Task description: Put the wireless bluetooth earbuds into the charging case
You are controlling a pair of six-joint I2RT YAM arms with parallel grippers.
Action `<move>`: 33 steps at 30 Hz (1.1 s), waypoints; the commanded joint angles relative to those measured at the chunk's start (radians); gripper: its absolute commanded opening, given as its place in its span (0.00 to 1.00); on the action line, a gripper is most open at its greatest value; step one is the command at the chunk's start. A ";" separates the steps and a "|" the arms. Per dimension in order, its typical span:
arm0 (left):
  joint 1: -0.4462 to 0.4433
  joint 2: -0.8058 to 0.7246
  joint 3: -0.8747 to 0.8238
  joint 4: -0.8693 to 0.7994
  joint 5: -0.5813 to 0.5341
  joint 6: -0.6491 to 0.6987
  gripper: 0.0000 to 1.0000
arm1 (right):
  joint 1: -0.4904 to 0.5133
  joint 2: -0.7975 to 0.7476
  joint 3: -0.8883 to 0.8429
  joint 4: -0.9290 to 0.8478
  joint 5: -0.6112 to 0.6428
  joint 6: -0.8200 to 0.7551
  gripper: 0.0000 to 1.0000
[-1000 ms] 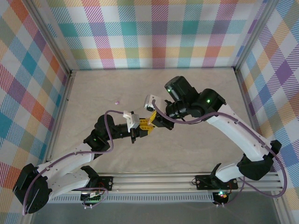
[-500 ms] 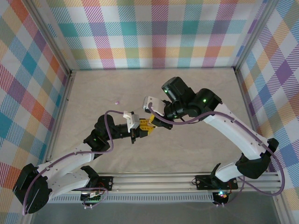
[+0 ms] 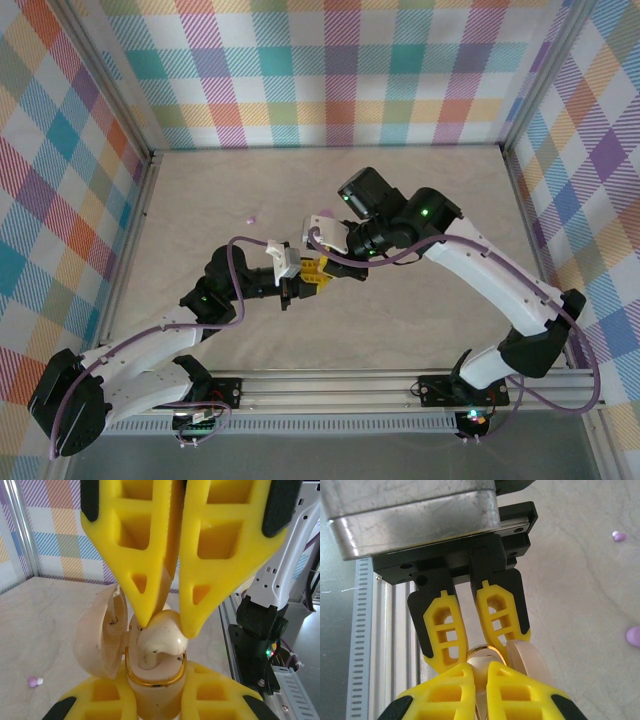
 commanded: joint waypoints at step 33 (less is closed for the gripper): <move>-0.009 -0.026 -0.008 0.095 0.020 0.009 0.00 | 0.005 -0.160 -0.080 0.153 0.053 0.259 0.26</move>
